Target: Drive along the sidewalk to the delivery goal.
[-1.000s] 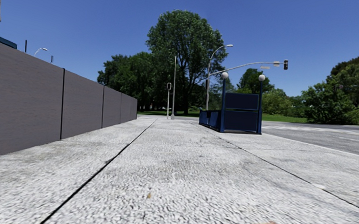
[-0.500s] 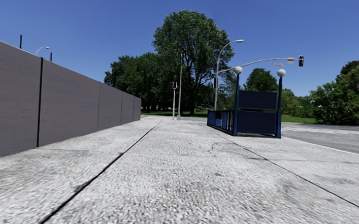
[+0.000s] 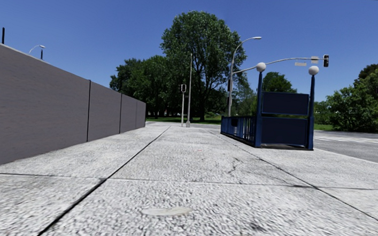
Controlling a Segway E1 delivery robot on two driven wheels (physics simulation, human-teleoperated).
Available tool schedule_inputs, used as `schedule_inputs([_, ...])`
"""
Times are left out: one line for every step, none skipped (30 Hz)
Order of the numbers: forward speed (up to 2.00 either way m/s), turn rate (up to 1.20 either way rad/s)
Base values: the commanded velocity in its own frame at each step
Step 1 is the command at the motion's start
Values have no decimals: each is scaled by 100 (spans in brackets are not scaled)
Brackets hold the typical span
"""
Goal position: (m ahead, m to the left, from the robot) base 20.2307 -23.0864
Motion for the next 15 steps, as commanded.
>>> schedule_inputs([200,0])
schedule_inputs([200,0])
schedule_inputs([200,0])
schedule_inputs([200,0])
schedule_inputs([200,0])
schedule_inputs([200,0])
schedule_inputs([200,0])
schedule_inputs([200,0])
schedule_inputs([200,0])
schedule_inputs([200,0])
schedule_inputs([200,0])
schedule_inputs([200,0])
schedule_inputs([200,0])
schedule_inputs([200,0])
schedule_inputs([200,0])
